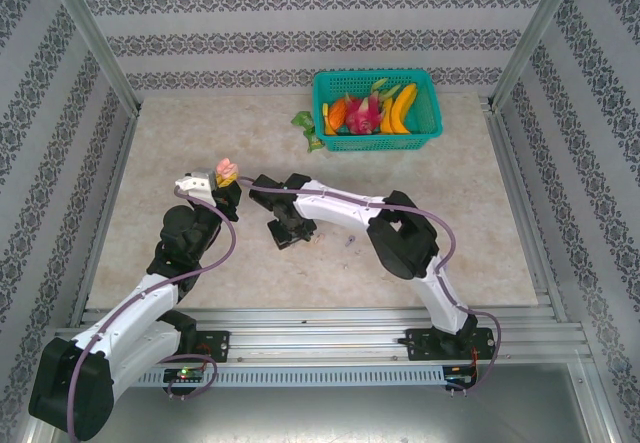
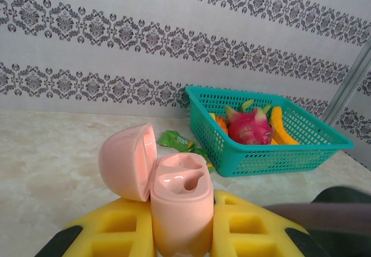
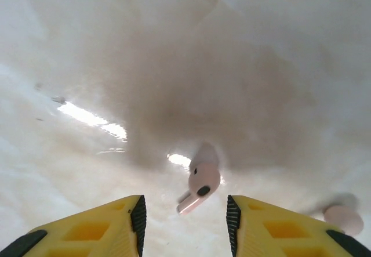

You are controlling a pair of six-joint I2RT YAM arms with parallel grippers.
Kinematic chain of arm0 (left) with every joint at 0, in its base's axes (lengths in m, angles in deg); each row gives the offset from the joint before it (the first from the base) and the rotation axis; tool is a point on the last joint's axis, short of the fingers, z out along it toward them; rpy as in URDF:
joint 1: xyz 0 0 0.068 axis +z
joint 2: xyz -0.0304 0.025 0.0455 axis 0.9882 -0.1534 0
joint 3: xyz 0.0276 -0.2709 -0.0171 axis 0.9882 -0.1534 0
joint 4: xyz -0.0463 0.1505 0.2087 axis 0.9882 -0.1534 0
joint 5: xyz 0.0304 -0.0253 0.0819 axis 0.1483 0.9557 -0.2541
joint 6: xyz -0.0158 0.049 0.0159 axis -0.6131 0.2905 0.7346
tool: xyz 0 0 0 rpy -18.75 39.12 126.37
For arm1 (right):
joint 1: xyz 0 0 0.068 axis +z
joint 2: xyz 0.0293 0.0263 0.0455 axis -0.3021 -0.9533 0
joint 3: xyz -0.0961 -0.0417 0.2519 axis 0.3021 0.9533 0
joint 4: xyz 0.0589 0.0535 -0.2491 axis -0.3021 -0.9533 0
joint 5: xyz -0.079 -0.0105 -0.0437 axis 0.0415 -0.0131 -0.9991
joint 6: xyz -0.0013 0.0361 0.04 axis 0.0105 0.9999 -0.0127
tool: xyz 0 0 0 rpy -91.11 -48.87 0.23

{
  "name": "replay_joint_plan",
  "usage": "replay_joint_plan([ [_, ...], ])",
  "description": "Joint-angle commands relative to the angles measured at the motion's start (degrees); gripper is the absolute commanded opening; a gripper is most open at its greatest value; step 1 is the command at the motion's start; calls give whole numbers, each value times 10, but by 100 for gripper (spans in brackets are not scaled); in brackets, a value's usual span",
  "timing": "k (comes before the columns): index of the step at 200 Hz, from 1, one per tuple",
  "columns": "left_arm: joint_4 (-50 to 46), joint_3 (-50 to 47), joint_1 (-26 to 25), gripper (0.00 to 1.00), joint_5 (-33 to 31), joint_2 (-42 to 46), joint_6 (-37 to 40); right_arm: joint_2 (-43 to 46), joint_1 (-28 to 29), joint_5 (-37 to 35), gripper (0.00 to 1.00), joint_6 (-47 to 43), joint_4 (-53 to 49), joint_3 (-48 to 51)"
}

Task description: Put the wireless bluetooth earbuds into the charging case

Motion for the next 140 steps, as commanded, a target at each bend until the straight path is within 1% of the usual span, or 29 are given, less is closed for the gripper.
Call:
replay_joint_plan([
  [1,18,8,3,0,0,13,-2,34,-13,5,43,60,20,15],
  [64,18,11,3,0,0,14,0,34,-31,21,43,34,42,45],
  [140,17,15,3,0,4,7,0,13,-26,45,43,38,63,47],
])
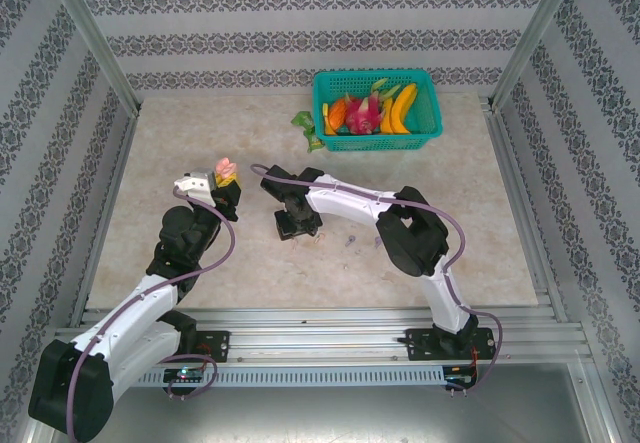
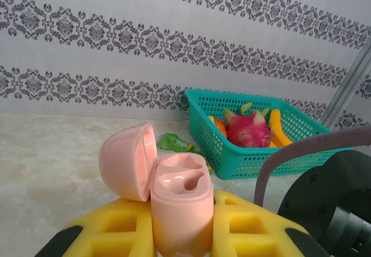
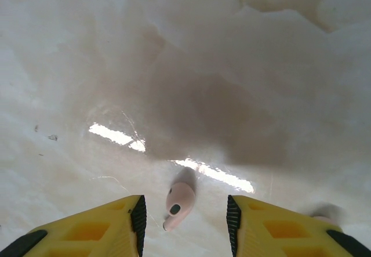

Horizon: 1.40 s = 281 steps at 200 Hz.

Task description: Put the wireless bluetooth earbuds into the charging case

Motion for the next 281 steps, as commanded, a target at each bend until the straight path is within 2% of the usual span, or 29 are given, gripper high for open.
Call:
replay_joint_plan([
  [1,17,15,3,0,3,2,0,-9,7,13,43,5,7,4],
  [159,23,20,3,0,6,-11,-6,-46,28,-50,36,-8,-16,4],
  [217,24,23,4,0,7,-17,-6,-48,31,-57,31,-9,-18,7],
  [281,24,26,3,0,8,-20,-7,-33,37,-56,31,-3,-10,18],
])
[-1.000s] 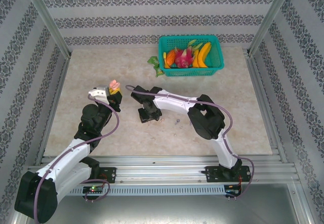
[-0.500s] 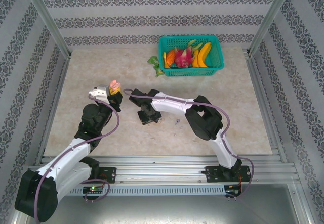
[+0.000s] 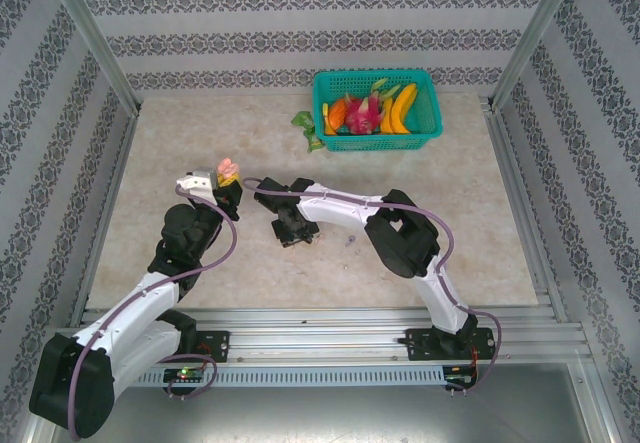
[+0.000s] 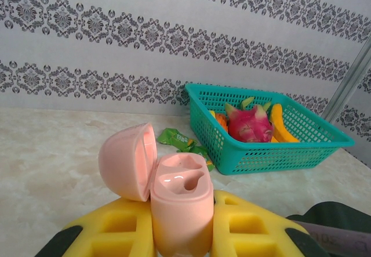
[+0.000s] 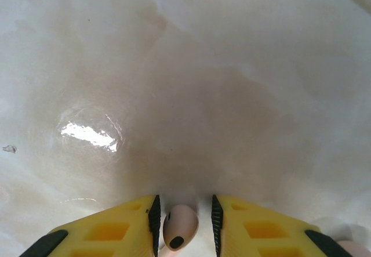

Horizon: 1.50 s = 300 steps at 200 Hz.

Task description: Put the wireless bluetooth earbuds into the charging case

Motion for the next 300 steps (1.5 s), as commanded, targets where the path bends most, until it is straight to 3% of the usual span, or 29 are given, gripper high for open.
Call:
replay_joint_plan([
  [1,23,22,4,0,6,-2,-7,-4,11,-6,31,-2,-16,16],
  [79,22,24,3,0,10,-4,-9,9,13,-7,20,2,-4,34],
  [222,16,-10,3,0,12,14,-4,111,-29,-26,18,23,39,100],
  [300,11,-20,3,0,27,17,-1,124,-76,-32,18,2,37,74],
])
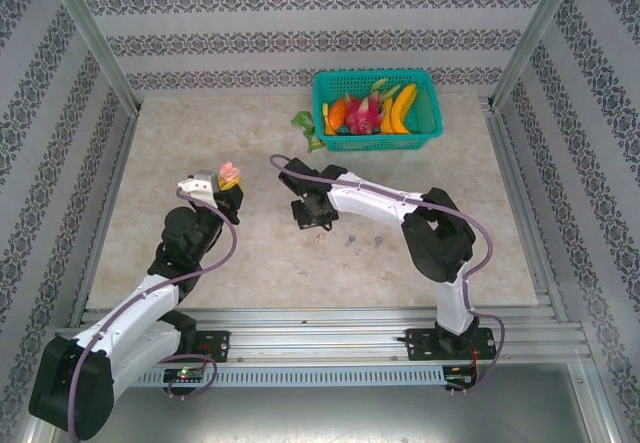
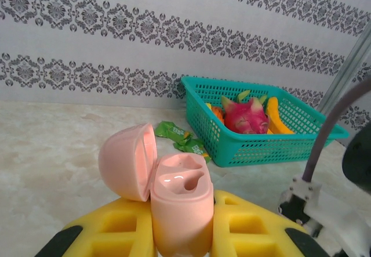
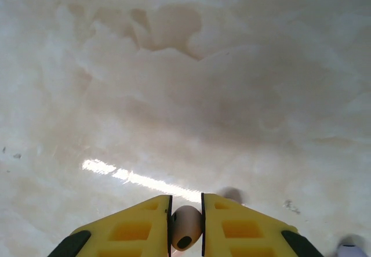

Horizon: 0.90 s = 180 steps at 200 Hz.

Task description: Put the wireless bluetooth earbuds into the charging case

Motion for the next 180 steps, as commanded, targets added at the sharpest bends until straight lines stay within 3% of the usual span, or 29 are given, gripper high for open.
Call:
replay_joint_plan([
  [1,11,-6,3,0,13,9,0,1,-13,-19,18,-13,-9,-19],
  [109,4,0,4,0,-18,26,-3,-87,60,-34,18,-13,-56,-67],
  [180,21,-17,9,0,34,39,-10,-124,77,-31,20,11,-79,-85],
])
